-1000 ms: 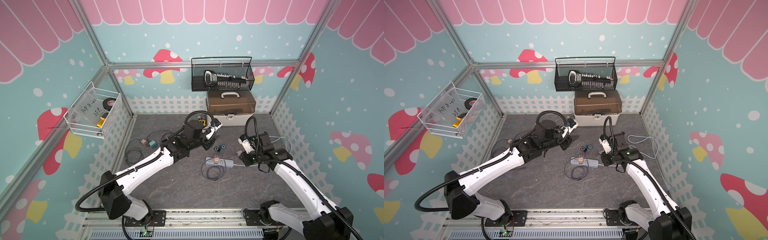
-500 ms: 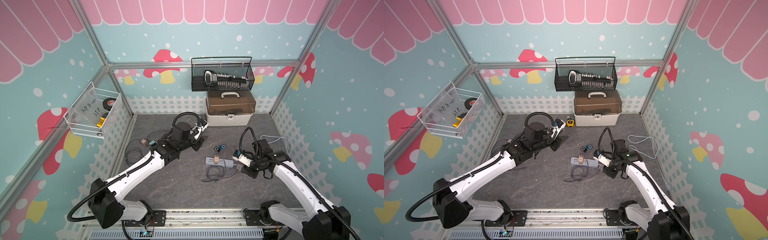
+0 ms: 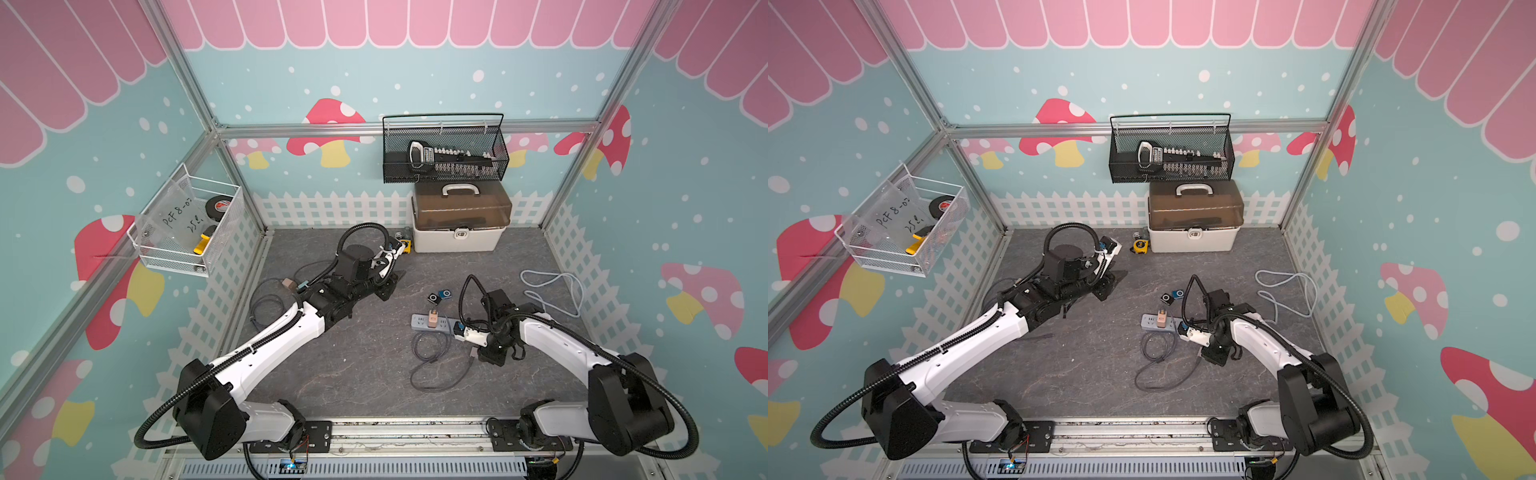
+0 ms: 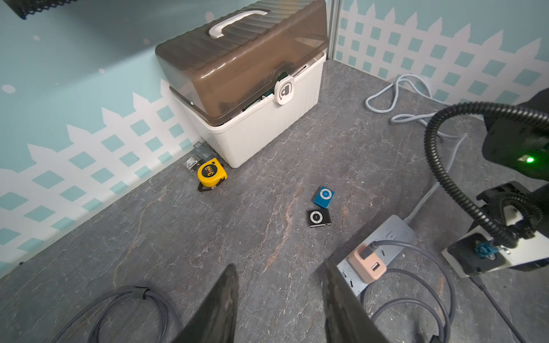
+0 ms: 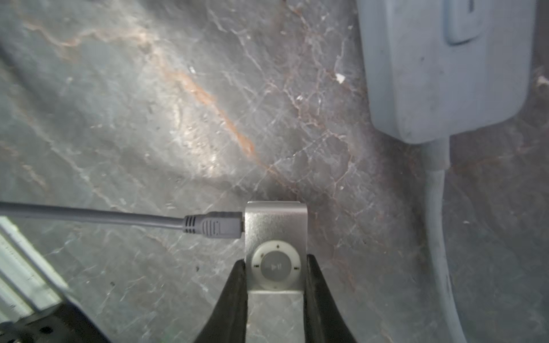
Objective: Charge mp3
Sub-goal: Move the socket to the center of the board.
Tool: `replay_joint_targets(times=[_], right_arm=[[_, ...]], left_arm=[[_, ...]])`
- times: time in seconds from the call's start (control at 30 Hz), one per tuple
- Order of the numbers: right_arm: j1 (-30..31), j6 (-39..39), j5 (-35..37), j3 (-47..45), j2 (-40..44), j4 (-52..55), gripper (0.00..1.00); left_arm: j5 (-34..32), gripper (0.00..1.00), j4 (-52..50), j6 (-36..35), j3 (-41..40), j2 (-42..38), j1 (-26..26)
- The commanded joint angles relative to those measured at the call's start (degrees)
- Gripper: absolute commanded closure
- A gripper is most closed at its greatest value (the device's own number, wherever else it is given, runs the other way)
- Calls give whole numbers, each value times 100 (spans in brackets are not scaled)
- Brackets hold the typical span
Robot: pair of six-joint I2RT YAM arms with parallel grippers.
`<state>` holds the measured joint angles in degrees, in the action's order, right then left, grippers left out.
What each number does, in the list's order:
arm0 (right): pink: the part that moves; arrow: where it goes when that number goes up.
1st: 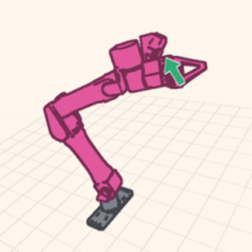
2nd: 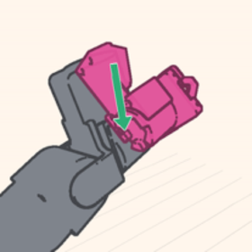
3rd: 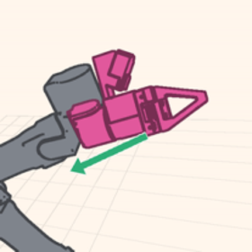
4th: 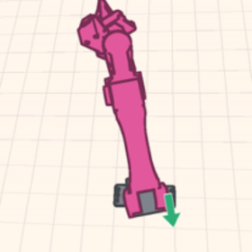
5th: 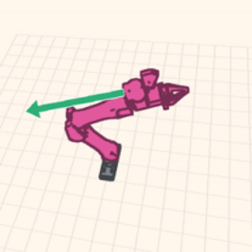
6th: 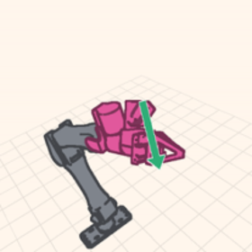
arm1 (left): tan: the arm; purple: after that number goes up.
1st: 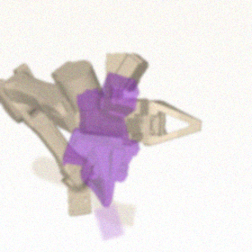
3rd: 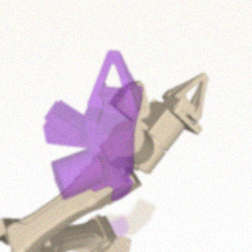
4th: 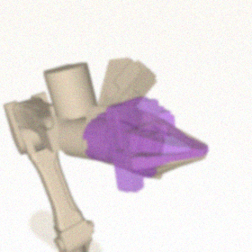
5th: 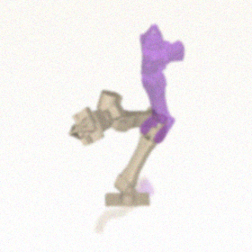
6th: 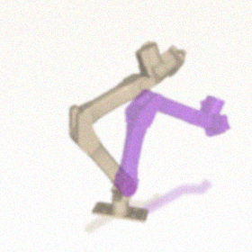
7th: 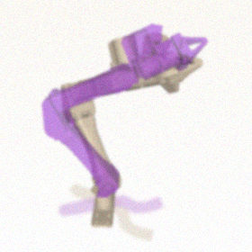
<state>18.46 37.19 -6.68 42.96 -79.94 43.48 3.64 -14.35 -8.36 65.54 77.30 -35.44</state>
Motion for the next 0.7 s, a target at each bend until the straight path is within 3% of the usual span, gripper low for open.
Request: replay_joint_targets(times=[0.0, 0.17, 0.43, 0.57, 0.67], right_arm=[[35, -198, 138, 290, -517, -484, 99], [44, -514, 586, 686, -1276, -843, 100], [103, -536, 489, 1130, -1867, -1495, 100], [136, -403, 259, 1614, -2195, -1194, 98], [148, -44, 227, 1425, -2039, -899, 96]], left_arm=[[-93, 57, 10, 98, -51, 25, 67], [-204, 57, -33, 77, -52, 1, 133], [-364, 57, -42, 25, -70, -77, 276], [-391, 57, -87, 44, -19, -35, 376], [-457, 56, -134, 139, -40, -79, 517]])
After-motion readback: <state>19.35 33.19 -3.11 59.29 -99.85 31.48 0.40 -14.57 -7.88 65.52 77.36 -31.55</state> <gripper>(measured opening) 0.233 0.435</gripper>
